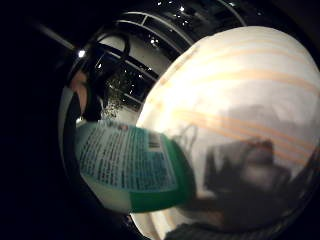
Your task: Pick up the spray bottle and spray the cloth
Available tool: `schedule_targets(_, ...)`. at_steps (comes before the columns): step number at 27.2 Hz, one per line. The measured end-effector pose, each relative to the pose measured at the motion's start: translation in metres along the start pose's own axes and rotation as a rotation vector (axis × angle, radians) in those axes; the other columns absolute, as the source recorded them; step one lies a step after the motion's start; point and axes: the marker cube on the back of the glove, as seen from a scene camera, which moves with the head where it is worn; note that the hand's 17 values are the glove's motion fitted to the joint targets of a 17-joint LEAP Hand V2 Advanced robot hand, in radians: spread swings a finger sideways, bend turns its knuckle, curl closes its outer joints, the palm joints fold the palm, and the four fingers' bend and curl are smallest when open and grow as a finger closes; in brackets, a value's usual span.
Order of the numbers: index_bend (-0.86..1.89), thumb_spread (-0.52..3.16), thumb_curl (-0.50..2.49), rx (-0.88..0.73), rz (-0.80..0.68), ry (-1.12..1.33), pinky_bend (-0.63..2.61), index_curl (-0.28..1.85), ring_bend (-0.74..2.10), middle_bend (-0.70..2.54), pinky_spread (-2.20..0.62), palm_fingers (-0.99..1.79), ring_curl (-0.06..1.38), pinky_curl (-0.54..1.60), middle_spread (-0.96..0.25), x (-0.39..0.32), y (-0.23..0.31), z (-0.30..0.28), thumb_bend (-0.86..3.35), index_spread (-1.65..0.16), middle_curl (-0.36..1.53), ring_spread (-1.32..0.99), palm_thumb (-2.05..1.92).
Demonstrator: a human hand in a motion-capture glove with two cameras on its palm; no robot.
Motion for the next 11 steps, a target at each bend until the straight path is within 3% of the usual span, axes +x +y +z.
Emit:
schedule_targets(7, -0.01, 0.49, 0.74, -0.404, 0.023, -0.015, 0.48, 0.43, 0.39, 0.36, -0.12, 0.36, 0.46, 0.47, -0.06, -0.01, 0.065, -0.047, -0.02, -0.23, 0.45, -0.1, 1.0)
schedule_targets(11, -0.01, 0.58, 0.73, -0.34, 0.023, -0.018, 0.5, 0.33, 0.37, 0.35, -0.05, 0.29, 0.42, 0.43, -0.04, -0.015, 0.075, -0.055, -0.02, -0.25, 0.43, -0.07, 0.99)
